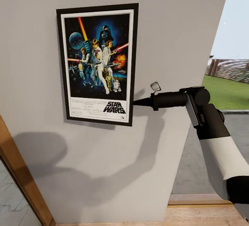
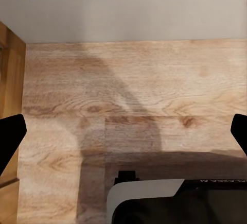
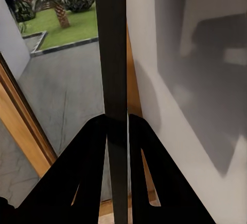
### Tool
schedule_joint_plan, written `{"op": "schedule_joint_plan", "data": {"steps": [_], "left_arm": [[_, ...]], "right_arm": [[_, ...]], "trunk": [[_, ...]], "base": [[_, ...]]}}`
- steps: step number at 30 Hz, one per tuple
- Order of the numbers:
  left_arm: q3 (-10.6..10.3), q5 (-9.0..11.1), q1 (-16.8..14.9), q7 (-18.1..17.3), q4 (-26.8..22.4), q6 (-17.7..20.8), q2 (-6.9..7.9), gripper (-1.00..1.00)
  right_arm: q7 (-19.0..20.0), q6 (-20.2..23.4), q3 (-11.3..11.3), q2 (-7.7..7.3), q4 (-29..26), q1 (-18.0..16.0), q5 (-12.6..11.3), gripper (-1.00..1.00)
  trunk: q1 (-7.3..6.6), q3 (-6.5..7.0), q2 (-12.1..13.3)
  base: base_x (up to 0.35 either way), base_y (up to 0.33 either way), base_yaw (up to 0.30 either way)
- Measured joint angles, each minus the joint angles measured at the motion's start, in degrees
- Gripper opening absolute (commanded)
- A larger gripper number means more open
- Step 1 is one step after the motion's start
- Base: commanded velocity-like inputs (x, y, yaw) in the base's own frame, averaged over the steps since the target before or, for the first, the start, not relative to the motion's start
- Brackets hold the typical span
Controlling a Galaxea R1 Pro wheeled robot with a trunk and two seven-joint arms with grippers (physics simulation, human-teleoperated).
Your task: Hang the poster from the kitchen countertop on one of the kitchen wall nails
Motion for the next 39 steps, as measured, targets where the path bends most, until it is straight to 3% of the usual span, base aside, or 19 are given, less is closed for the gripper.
{"op": "schedule_joint_plan", "data": {"steps": [39], "left_arm": [[0.0,0.0,0.03,0.0,0.0,0.0,0.0,1.0]], "right_arm": [[-0.09,-0.05,-0.69,0.0,0.0,0.0,0.09,-1.0]], "trunk": [[0.0,0.0,0.0]], "base": [[0.0,0.061,0.0]]}}
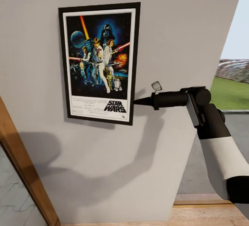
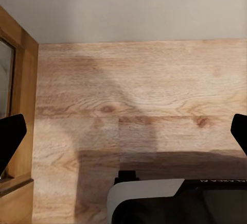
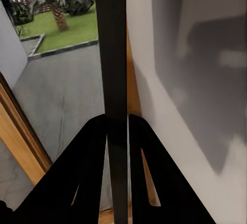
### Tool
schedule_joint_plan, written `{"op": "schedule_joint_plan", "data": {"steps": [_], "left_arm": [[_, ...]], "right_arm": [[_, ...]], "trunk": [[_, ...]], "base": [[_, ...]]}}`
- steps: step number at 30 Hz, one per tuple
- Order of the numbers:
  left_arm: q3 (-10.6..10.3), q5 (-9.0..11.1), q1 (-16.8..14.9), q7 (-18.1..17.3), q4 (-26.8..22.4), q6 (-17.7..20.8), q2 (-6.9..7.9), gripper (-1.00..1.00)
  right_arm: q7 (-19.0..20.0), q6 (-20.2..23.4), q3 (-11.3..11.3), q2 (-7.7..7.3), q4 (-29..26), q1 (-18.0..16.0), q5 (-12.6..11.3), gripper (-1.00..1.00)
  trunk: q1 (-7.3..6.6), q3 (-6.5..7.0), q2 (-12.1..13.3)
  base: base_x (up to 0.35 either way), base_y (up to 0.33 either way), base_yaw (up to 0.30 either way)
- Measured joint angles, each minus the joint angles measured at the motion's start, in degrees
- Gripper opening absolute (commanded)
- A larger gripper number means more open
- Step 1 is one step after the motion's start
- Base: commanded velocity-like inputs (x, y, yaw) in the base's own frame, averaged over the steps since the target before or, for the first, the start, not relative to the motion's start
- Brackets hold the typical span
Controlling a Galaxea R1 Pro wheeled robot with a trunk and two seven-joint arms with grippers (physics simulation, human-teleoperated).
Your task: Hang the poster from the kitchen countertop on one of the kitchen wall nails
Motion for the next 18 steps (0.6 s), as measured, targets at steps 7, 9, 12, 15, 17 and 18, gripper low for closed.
{"op": "schedule_joint_plan", "data": {"steps": [7,9,12,15,17,18], "left_arm": [[0.0,0.0,-0.02,0.01,-0.01,0.0,0.0,1.0],[0.0,0.0,-0.04,0.01,-0.02,0.0,0.0,1.0],[0.0,0.0,-0.04,0.01,-0.05,0.0,0.0,1.0],[0.0,0.0,-0.03,0.0,-0.07,0.0,0.0,1.0],[0.0,0.0,-0.02,0.0,-0.08,0.0,0.0,1.0],[0.0,0.0,-0.01,0.0,-0.08,0.0,0.0,1.0]], "right_arm": [[0.0,0.02,-1.14,0.0,0.0,0.0,0.0,-1.0],[0.0,0.04,-1.19,0.0,0.0,0.0,0.0,-1.0],[0.0,0.03,-1.22,0.0,0.0,0.0,0.0,-1.0],[0.0,0.05,-1.2,0.0,0.0,0.0,0.0,-1.0],[0.0,0.03,-1.19,0.0,0.0,0.0,0.0,-1.0],[0.0,0.04,-1.18,0.0,0.0,0.0,0.0,-1.0]], "trunk": [[0.0,0.0,0.0],[0.0,0.0,0.0],[0.0,0.0,0.0],[0.0,0.0,0.0],[0.0,0.0,0.0],[0.0,0.0,0.0]], "base": [[0.0,0.009,0.0],[0.0,0.002,0.0],[0.0,0.0,0.0],[0.0,0.0,0.0],[0.0,0.0,0.0],[0.0,0.0,0.0]]}}
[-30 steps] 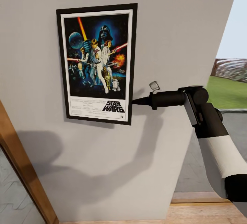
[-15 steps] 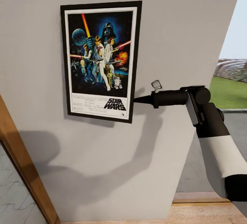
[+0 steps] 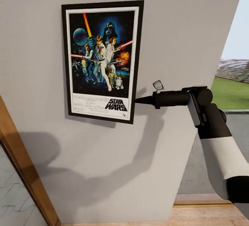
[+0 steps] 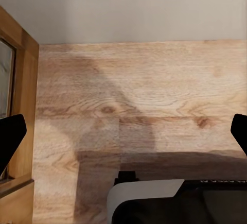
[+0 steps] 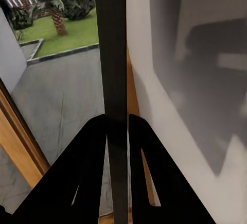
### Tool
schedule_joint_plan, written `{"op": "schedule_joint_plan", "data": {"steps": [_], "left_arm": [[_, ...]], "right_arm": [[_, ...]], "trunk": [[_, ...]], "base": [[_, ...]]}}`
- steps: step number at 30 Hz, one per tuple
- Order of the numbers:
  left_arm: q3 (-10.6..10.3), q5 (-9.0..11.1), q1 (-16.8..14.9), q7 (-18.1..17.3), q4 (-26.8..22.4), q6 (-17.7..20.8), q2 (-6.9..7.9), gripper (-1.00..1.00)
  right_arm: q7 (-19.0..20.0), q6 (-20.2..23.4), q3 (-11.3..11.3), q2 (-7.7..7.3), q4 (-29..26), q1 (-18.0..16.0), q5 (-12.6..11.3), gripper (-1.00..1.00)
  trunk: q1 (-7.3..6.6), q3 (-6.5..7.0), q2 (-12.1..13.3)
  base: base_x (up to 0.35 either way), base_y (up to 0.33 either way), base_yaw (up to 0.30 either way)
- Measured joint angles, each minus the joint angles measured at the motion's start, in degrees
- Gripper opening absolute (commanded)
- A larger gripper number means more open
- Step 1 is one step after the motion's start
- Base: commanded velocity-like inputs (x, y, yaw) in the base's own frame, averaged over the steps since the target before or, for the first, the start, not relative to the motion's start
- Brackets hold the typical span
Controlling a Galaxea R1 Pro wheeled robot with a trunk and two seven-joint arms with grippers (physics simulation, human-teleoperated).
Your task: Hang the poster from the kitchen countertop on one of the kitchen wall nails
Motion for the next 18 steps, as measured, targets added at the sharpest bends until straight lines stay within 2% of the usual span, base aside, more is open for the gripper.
{"op": "schedule_joint_plan", "data": {"steps": [18], "left_arm": [[0.0,0.0,0.01,-0.01,0.01,0.0,0.0,1.0]], "right_arm": [[0.09,-0.07,0.26,0.0,0.0,0.0,0.09,-1.0]], "trunk": [[0.0,0.0,0.0]], "base": [[0.0,0.0,0.0]]}}
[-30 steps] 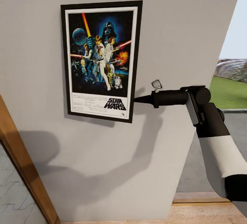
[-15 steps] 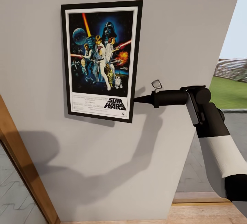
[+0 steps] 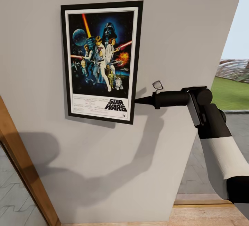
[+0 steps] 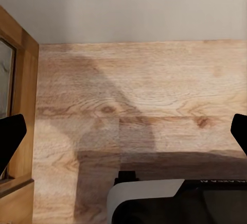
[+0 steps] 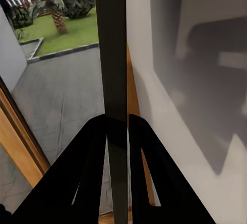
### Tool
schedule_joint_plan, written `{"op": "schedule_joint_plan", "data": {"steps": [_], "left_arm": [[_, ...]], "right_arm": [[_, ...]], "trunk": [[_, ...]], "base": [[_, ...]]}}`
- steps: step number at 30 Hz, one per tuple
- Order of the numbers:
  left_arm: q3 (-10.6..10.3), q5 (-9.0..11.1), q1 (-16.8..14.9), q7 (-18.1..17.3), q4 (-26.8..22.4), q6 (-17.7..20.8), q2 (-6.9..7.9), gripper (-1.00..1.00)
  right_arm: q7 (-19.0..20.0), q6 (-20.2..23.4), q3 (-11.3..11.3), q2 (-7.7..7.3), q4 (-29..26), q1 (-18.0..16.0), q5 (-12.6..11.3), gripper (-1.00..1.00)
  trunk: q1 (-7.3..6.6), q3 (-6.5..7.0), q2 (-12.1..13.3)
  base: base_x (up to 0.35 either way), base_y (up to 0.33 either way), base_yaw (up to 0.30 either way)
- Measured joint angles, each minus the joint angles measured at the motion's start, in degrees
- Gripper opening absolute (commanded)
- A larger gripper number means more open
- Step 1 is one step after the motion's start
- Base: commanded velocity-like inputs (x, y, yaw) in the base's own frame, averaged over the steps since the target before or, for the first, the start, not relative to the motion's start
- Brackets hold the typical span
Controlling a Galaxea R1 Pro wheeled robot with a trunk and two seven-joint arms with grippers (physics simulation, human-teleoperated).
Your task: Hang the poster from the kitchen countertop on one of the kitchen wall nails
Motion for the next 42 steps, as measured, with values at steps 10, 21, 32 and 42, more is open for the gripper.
{"op": "schedule_joint_plan", "data": {"steps": [10,21,32,42], "left_arm": [[0.0,0.0,-0.02,0.0,-0.01,0.0,0.0,1.0],[0.0,0.0,0.0,0.0,-0.01,0.0,0.0,1.0],[0.0,0.0,-0.03,0.01,-0.01,0.0,0.0,1.0],[0.0,0.0,0.0,-0.01,-0.11,0.0,0.0,1.0]], "right_arm": [[0.0,-0.01,0.22,0.0,-0.01,0.0,0.01,-1.0],[0.01,-0.01,0.31,-0.06,-0.05,0.03,0.01,-1.0],[0.01,-0.05,0.37,-0.08,-0.04,0.23,0.01,-1.0],[0.01,-0.11,0.37,-0.06,-0.02,0.36,0.01,-1.0]], "trunk": [[0.0,0.0,0.0],[0.0,0.0,0.0],[0.0,0.0,0.0],[0.0,0.0,0.0]], "base": [[0.0,0.0,0.0],[0.0,0.0,0.0],[0.0,0.0,0.0],[0.0,0.0,0.0]]}}
